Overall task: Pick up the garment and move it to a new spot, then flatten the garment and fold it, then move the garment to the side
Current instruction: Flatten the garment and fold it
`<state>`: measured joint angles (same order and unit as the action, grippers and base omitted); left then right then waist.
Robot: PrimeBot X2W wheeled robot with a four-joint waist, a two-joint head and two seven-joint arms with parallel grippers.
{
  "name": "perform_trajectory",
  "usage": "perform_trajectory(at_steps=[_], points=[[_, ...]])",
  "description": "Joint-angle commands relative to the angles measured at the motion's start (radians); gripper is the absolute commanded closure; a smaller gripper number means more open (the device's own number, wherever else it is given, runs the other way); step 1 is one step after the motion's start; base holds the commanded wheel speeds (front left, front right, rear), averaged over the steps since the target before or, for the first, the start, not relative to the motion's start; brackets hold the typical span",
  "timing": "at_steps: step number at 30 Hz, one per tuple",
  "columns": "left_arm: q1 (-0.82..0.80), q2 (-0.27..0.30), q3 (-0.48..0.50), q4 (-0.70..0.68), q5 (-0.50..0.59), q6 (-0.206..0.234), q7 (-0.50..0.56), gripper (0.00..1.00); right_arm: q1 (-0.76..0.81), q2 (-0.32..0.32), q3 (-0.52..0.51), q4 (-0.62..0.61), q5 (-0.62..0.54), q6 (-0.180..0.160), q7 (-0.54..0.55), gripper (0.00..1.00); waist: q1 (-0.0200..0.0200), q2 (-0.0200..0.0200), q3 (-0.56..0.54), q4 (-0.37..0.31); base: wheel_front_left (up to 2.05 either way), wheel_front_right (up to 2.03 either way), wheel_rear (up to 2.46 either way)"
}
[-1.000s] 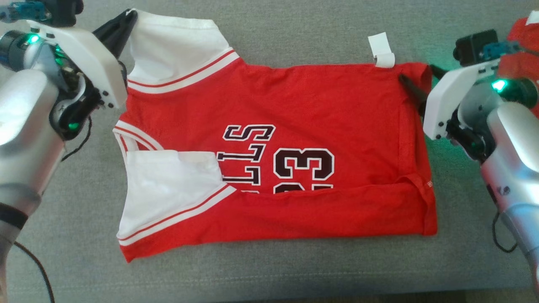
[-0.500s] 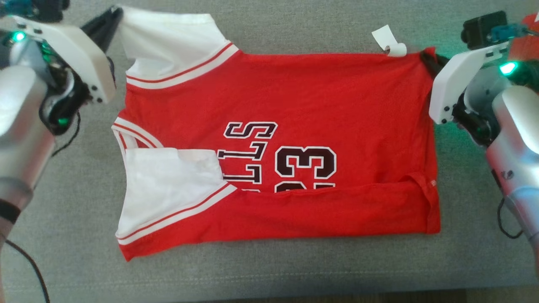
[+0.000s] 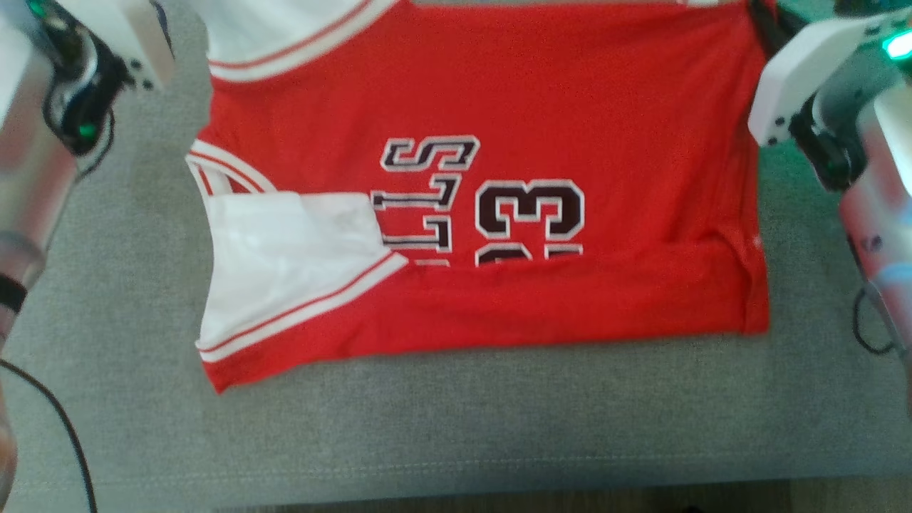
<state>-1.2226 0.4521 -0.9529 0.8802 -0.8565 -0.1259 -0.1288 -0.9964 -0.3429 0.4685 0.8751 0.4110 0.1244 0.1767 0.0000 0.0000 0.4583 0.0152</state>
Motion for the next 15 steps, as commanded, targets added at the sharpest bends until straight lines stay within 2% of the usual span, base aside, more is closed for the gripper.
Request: perform_trajectory(at_steps=[1,9,15], points=[[-0.082,0.037,0.049,0.013,0.009,0.009,-0.026,1.0,-0.04,0.015,-0.014,-0.012,-0.021,0.006,-0.037,1.0,0.0,0.0,0.009,-0.004,0.0,0.0,0.0],[-0.104,-0.009,0.035,0.099,0.017,0.001,-0.086,1.0,-0.072,0.064,-0.04,0.042,-0.066,0.006,-0.177,1.0,0.0,0.0,0.008,-0.004,0.0,0.0,0.0],[-0.065,-0.003,0.014,0.097,0.018,-0.003,-0.112,1.0,-0.033,0.066,-0.016,0.038,-0.04,0.006,-0.234,1.0,0.0,0.0,-0.035,0.001,0.0,0.0,0.0]])
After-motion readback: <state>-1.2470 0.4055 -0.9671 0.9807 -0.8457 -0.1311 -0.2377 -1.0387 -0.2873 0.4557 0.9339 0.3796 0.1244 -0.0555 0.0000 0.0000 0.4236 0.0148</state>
